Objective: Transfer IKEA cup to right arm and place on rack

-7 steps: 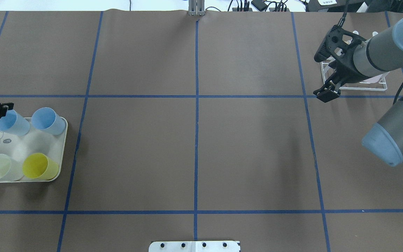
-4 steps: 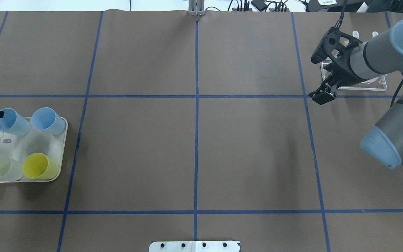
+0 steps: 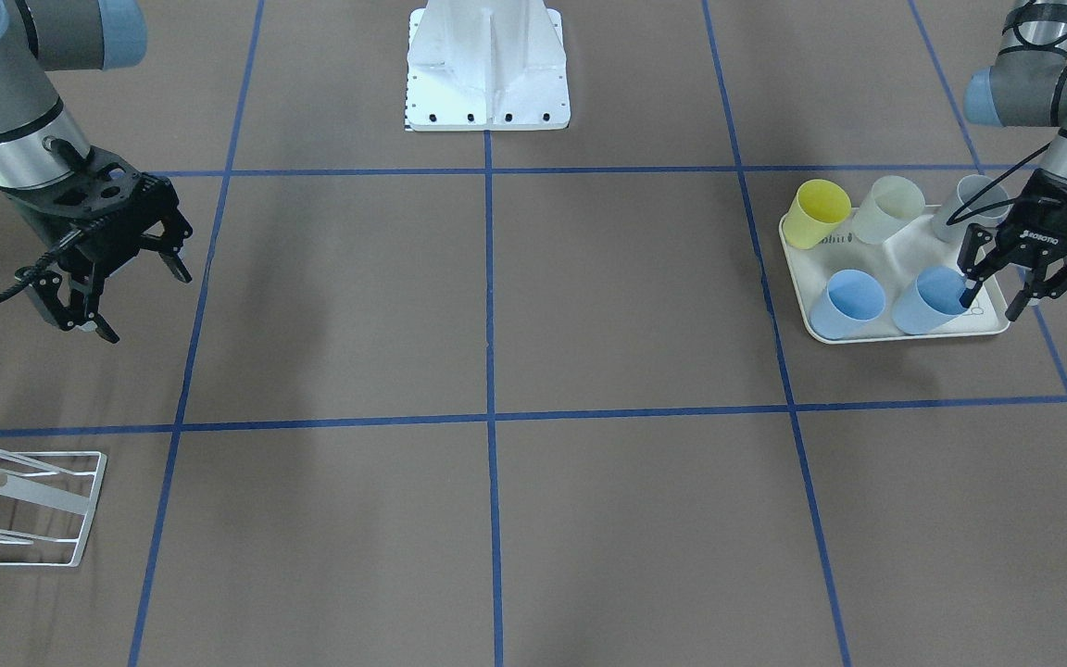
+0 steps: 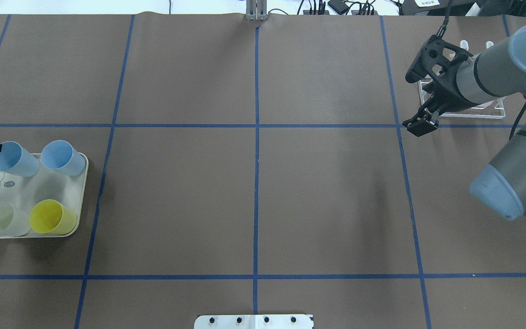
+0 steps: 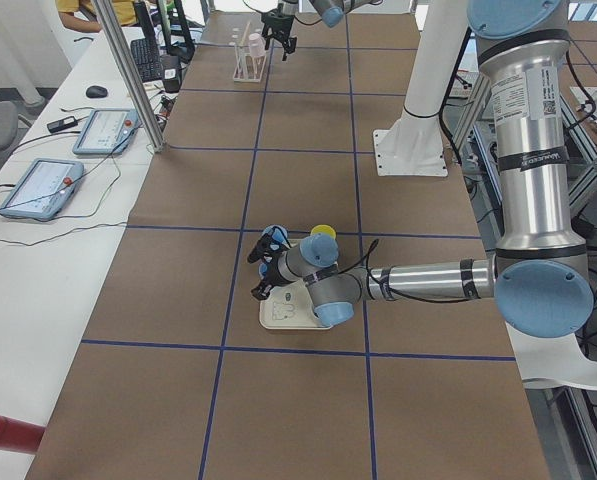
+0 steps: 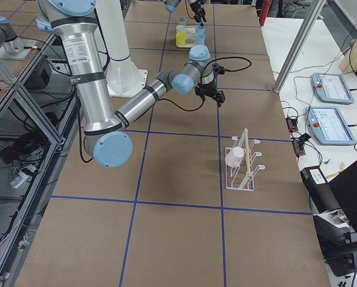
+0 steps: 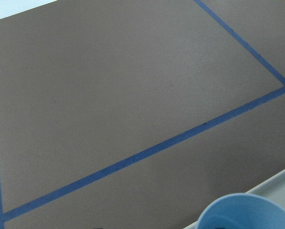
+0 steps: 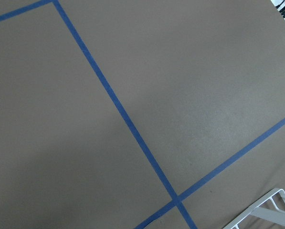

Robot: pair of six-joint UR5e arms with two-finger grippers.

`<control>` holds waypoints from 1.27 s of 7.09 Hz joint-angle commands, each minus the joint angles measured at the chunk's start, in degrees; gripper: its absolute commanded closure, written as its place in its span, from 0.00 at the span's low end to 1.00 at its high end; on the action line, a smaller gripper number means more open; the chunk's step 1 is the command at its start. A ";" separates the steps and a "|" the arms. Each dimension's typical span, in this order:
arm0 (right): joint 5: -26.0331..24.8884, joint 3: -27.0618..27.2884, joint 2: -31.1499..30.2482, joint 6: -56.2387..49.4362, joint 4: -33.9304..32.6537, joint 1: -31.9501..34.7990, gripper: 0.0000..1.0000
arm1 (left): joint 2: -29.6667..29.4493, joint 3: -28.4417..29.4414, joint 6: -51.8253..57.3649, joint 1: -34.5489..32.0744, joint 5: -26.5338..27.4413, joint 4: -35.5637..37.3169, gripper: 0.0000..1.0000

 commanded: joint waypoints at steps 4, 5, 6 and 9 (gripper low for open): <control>-0.22 -0.08 -0.26 -0.09 0.00 0.00 0.01 | -0.13 0.01 -0.14 0.13 -4.41 -1.63 0.51; -0.22 -0.16 -0.26 -0.09 0.00 0.00 0.01 | -0.04 0.10 -0.14 0.22 -4.41 -1.72 0.71; -0.22 -0.25 -0.26 -0.09 0.00 0.00 0.01 | -0.04 0.10 -0.14 0.22 -4.41 -1.63 0.96; -0.22 -0.34 -0.18 -0.09 0.17 0.00 0.01 | 0.22 -0.25 0.47 -0.31 -8.85 -1.63 1.00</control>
